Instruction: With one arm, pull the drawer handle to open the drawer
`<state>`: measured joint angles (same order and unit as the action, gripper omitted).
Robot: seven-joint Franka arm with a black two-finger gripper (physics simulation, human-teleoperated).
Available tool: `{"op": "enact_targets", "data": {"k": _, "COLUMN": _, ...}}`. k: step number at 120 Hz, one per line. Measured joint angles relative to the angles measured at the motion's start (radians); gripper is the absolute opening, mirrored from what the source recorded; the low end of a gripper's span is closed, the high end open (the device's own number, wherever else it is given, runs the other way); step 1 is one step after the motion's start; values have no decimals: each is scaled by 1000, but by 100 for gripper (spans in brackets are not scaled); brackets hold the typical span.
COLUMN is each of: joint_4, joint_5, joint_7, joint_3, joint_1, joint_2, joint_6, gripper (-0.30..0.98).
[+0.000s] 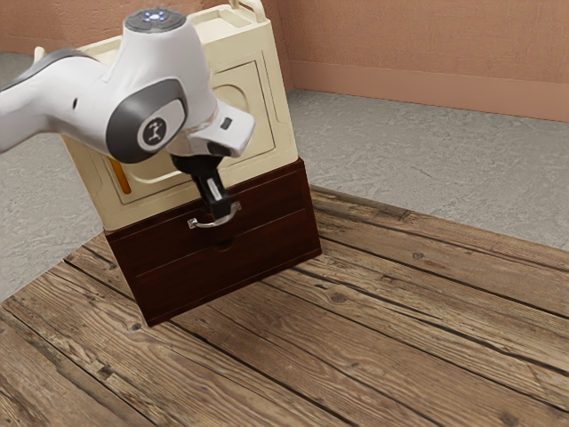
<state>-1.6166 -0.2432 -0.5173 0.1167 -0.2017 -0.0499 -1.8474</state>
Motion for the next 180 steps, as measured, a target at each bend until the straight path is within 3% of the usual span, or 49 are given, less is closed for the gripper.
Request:
{"op": "enact_targets", "data": {"k": 127, "joint_4": -67, "joint_5": -7, "joint_7": 21, "joint_3": 0, "joint_1": 3, "joint_2": -14, "joint_6": -65, "gripper": 14}}
{"op": "enact_targets", "data": {"k": 180, "joint_4": -122, "joint_5": -11, "joint_7": 25, "joint_3": 0, "joint_1": 26, "joint_2": 30, "joint_6": -70, "gripper": 0}}
